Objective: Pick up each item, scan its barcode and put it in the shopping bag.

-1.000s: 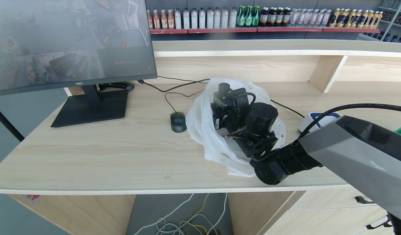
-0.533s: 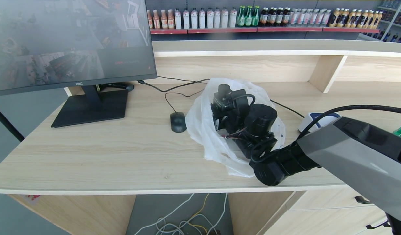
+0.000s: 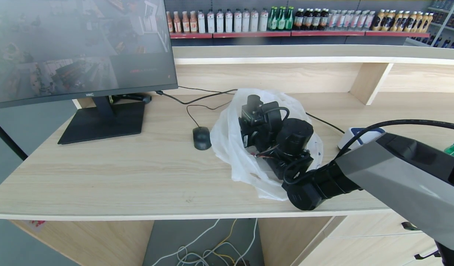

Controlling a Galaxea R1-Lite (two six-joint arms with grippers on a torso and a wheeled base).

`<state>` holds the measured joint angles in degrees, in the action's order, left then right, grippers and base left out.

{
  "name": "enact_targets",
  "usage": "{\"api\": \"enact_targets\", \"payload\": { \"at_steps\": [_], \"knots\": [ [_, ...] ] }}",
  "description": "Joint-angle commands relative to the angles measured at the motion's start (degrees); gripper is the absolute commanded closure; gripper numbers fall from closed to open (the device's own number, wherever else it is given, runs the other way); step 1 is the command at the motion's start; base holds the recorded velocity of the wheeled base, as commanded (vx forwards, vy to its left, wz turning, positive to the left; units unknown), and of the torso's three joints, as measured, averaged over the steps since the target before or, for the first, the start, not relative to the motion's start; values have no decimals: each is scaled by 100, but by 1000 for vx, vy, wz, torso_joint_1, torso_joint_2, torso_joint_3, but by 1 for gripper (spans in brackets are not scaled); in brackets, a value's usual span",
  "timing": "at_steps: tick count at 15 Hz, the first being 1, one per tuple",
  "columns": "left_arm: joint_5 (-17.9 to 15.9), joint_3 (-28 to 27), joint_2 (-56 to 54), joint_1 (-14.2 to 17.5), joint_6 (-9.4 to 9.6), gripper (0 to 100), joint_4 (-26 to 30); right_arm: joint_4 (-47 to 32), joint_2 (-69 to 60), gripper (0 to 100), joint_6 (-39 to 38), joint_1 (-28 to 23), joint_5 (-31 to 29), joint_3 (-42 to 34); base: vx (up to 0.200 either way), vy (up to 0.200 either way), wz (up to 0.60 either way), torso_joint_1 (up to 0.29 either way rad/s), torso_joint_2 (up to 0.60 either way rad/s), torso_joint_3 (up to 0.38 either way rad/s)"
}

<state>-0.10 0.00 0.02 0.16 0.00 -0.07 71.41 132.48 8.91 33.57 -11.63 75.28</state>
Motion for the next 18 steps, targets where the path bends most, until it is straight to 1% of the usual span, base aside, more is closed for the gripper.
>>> {"api": "enact_targets", "payload": {
  "at_steps": [1, 3, 12, 14, 18],
  "knots": [
    [1, 0, -2, 2, 0, 0, -1, 110, 50, 0, -30, 27, -24, -4, 0, 0, 0, 0, 0, 0],
    [1, 0, -2, 2, 0, 0, -1, 321, 85, 0, -30, 27, -6, -13, 0, 0, 0, 0, 0, 0],
    [1, 0, -2, 2, 0, 0, -1, 479, 42, 0, 84, 0, 3, -4, 0, 0, 0, 0, 0, 0],
    [1, 0, -2, 2, 0, 0, -1, 681, 42, 0, 120, 0, -6, -4, 0, 0, 0, 0, 0, 0],
    [1, 0, -2, 2, 0, 0, -1, 769, -108, 0, 181, 0, -15, 5, 0, 0, 0, 0, 0, 0]
  ]
}}
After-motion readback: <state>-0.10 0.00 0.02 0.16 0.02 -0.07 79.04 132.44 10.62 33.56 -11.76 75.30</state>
